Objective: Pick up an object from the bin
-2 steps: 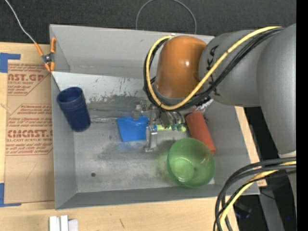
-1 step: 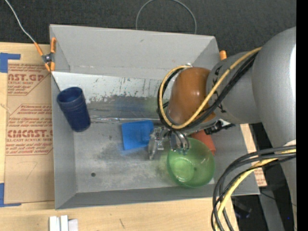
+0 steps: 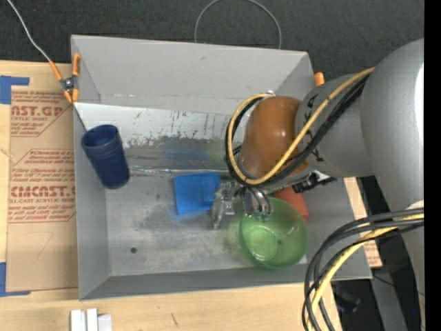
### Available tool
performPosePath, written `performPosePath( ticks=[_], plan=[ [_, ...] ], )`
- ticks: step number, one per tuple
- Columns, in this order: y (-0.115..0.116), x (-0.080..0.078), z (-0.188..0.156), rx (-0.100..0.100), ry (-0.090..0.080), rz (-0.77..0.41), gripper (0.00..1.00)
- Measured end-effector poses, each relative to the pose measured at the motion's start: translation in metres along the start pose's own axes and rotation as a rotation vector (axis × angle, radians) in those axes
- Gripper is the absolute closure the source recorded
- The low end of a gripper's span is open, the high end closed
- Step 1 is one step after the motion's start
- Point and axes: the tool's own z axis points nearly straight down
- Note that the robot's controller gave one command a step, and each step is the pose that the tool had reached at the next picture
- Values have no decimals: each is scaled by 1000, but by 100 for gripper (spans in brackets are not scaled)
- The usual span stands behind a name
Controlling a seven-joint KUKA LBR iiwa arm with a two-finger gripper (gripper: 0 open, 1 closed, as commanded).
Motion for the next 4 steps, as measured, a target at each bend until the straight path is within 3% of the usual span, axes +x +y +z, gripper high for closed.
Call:
performPosePath(
  ticks=[1,2,3,4],
  plan=[
    [-9,-6,-90,0,3,8,0],
    [-14,-11,-137,0,-3,14,0],
    [-32,-4,-78,0,-2,-168,0],
    [-20,1,-12,-2,0,-201,0]
  ],
)
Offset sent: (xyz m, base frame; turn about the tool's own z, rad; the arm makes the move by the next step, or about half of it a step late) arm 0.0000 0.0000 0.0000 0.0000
